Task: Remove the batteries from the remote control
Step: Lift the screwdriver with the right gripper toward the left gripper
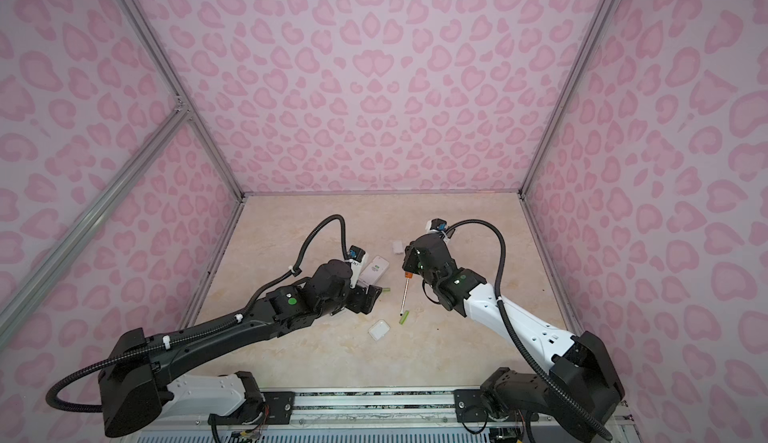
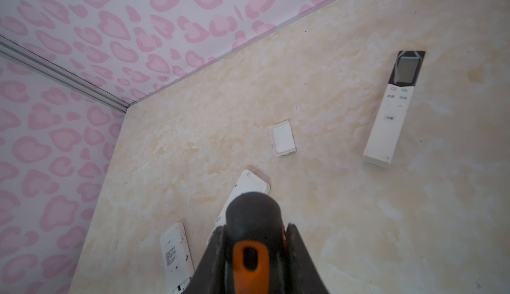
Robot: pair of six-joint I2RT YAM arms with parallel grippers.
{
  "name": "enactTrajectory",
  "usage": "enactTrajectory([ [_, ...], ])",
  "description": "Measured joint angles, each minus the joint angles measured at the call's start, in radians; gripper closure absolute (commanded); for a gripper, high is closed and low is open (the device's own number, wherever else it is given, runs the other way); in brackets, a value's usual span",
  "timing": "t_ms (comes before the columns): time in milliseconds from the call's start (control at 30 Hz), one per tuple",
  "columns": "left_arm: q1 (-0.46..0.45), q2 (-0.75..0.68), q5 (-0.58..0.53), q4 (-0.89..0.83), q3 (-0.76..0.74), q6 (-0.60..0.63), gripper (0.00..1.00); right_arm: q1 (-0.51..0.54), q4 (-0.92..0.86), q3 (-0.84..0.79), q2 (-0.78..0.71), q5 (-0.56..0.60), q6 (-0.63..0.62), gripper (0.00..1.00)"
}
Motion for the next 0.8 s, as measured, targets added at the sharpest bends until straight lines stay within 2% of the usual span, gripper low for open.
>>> enactTrajectory([
  [333, -0.005, 0.111, 0.184, 0.109, 0.006, -0.068, 0.27, 0.020, 0.039, 0.028, 0.017, -0.006, 0.037, 1.00],
  [400, -0.005, 0.129, 0.206, 0.124, 0.006, -0.077, 0.32, 0.019, 0.043, 0.028, 0.017, -0.006, 0.043, 1.00],
  [500, -0.005, 0.154, 0.232, 0.138, 0.013, -0.085, 0.50, 0.019, 0.052, 0.027, 0.017, -0.007, 0.047, 1.00],
  [633, -0.005, 0.168, 0.274, 0.153, 0.027, -0.084, 0.79, 0.020, 0.058, 0.027, 0.016, -0.007, 0.051, 1.00],
  [667, -0.005, 0.169, 0.283, 0.153, 0.032, -0.085, 0.93, 0.020, 0.058, 0.027, 0.016, -0.007, 0.050, 0.87],
  [733, 0.002, 0.167, 0.297, 0.149, 0.042, -0.093, 0.96, 0.020, 0.058, 0.026, 0.011, -0.003, 0.048, 0.59],
  [800, 0.035, 0.164, 0.347, 0.153, 0.039, -0.066, 0.96, 0.017, 0.088, 0.014, -0.005, -0.018, 0.018, 0.46],
])
